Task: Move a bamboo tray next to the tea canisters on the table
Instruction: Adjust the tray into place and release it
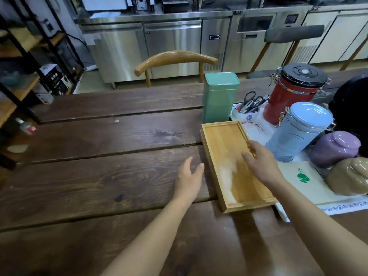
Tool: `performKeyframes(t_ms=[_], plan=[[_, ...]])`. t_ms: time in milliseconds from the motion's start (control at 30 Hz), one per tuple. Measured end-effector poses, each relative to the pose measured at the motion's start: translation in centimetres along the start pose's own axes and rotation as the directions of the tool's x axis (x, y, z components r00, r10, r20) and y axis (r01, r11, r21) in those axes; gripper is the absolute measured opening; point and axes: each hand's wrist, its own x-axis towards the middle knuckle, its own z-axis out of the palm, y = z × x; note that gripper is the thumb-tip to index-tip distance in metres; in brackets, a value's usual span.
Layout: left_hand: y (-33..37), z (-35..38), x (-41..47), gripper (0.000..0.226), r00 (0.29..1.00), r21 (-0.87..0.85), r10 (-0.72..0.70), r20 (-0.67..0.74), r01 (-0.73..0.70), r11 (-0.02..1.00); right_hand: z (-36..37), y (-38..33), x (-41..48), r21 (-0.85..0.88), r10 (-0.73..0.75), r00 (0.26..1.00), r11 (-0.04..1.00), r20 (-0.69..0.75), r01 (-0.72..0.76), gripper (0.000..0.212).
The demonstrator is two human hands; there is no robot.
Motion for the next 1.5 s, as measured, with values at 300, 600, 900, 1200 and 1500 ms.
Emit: performKeyframes(t_ms=[300, 600, 900, 1200, 1500], plan=[[-2.6, -18.0, -5.3, 0.054, 0.944, 0.572, 0.18, -0.276, 0.01, 0.82, 8.7, -11.5, -4.8, -0.161, -0.318, 0.908, 0.915, 0.271, 0.369, 0.06], [-11.0, -31.3, -16.8, 0.058, 0.789, 0.554, 0.084, -0.608, 0.346, 0.757, 19.9, -21.5, -16.6, 0.016, -0.453, 0.622, 0.816, 0.638, 0.578, 0.064], [-18.3, -31.2, -25.2, 0.079, 0.619, -0.113, -0.334, -0.711, 0.369, 0.923, 24.9, -23.7, -25.0, 0.114, -0.388, 0.451, 0.845, 0.804, 0.523, 0.069], [-17.5, -30.3, -26.0, 0.063, 0.61, -0.709, -0.666, -0.429, 0.23, 0.667, 25.7, -24.3, -27.9, 0.076, -0.391, 0.477, 0.829, 0.787, 0.553, 0.046], [-19.9, -34.9, -33.2, 0.042, 0.496, -0.716, -0.695, -0.521, 0.19, 0.672, 29.7, -27.3, -35.6, 0.202, -0.474, 0.315, 0.76, 0.822, 0.618, 0.047]])
